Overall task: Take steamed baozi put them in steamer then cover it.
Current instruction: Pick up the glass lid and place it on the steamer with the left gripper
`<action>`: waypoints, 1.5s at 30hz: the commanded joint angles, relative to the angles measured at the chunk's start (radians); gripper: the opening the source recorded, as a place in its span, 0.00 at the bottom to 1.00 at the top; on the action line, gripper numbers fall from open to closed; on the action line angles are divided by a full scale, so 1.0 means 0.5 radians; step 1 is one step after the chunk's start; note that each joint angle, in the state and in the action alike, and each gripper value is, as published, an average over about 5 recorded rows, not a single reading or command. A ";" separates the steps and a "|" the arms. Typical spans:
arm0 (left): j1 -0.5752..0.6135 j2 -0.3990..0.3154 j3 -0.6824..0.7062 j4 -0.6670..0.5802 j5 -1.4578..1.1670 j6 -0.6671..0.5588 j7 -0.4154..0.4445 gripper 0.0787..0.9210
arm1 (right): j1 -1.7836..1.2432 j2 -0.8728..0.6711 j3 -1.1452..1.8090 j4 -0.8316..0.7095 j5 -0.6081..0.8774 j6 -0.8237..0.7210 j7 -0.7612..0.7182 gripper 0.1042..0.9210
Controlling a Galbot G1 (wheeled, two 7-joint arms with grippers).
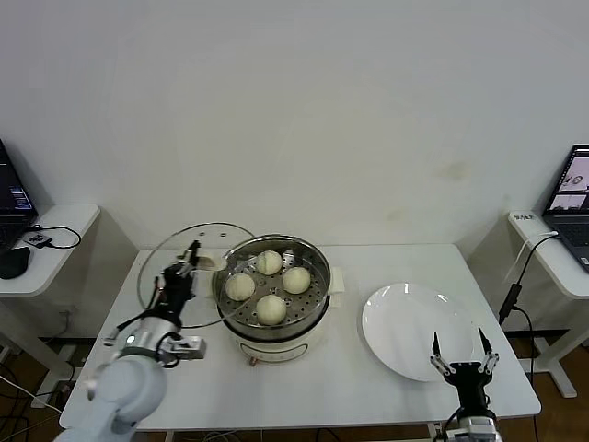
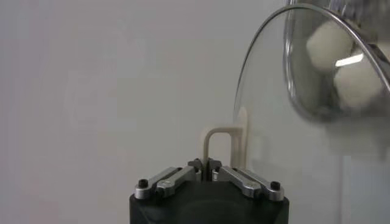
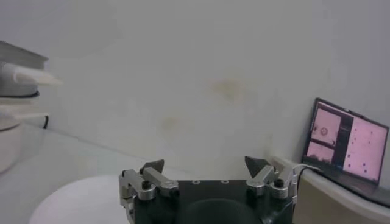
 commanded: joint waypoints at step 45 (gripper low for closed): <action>-0.360 -0.973 0.442 0.528 1.001 0.258 0.348 0.06 | -0.028 0.035 -0.066 -0.094 -0.363 -0.008 0.187 0.88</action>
